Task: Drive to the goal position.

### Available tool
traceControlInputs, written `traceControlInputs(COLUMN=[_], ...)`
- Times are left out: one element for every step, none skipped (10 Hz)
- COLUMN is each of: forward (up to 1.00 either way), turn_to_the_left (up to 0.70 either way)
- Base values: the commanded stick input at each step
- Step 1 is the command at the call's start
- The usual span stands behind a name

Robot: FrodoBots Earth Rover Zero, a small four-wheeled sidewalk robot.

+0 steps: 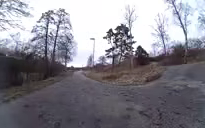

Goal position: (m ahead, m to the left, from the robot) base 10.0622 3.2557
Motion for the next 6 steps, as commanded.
traceControlInputs(forward=[0.5,0.5,0.5,0.5,0.5,0.5], turn_to_the_left=[0.0,0.0,0.0,0.0,0.0,0.0])
